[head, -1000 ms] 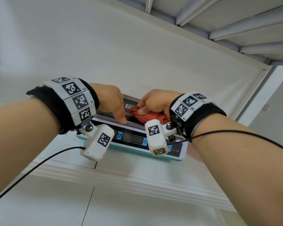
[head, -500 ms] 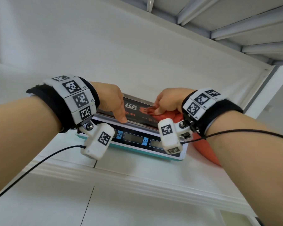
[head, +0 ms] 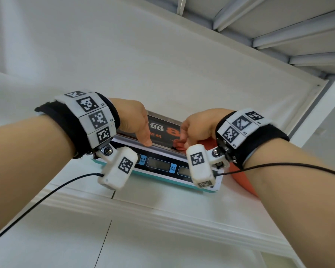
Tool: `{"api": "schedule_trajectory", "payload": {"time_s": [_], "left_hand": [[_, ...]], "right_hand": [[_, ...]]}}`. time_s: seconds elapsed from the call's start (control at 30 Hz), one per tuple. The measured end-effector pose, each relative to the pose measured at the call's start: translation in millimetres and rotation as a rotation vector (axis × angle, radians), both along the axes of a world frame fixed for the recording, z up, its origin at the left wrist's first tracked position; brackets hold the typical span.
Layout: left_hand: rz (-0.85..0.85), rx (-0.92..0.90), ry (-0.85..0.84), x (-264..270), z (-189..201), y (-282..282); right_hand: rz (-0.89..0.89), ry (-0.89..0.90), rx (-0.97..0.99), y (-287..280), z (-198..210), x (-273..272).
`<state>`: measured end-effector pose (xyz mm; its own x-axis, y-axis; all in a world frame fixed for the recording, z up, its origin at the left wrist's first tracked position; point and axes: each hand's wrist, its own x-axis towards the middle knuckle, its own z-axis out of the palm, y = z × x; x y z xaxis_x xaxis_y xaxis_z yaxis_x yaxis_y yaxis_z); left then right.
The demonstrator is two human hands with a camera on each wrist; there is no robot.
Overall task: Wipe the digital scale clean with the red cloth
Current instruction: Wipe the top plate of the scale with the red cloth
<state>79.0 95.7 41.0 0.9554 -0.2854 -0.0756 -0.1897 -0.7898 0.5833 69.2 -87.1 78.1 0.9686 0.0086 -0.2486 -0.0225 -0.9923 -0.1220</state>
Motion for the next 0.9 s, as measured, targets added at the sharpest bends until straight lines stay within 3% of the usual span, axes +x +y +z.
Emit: {"api": "schedule_trajectory", "payload": {"time_s": [0.13,0.3,0.37,0.5,0.57,0.77,0.9], "left_hand": [[0.008,0.009,-0.039,-1.3,0.1,1.3],[0.003,0.014,-0.042,-1.8,0.2,1.5],[-0.012,0.007,-0.02,-2.0,0.9,3.4],[-0.044,0.014,-0.004,-2.5,3.4,3.8],[-0.042,0.025,-0.006,-1.8,3.1,2.8],[-0.031,0.036,-0.037,-0.5,1.9,1.5],[-0.019,0.056,-0.065,-1.0,2.6,3.3]], "right_hand": [[0.021,-0.028,0.088,23.3,-3.8,-0.9],[-0.108,-0.072,0.327,17.0,-1.9,0.6],[-0.128,-0.07,0.25,8.9,4.4,-1.1],[-0.129,0.008,-0.082,-1.6,6.8,-3.8],[-0.106,0.04,-0.134,0.5,2.9,-4.6],[-0.025,-0.054,0.113,31.1,-6.1,-5.9],[-0.072,-0.107,0.407,42.7,-13.7,0.3]]}}
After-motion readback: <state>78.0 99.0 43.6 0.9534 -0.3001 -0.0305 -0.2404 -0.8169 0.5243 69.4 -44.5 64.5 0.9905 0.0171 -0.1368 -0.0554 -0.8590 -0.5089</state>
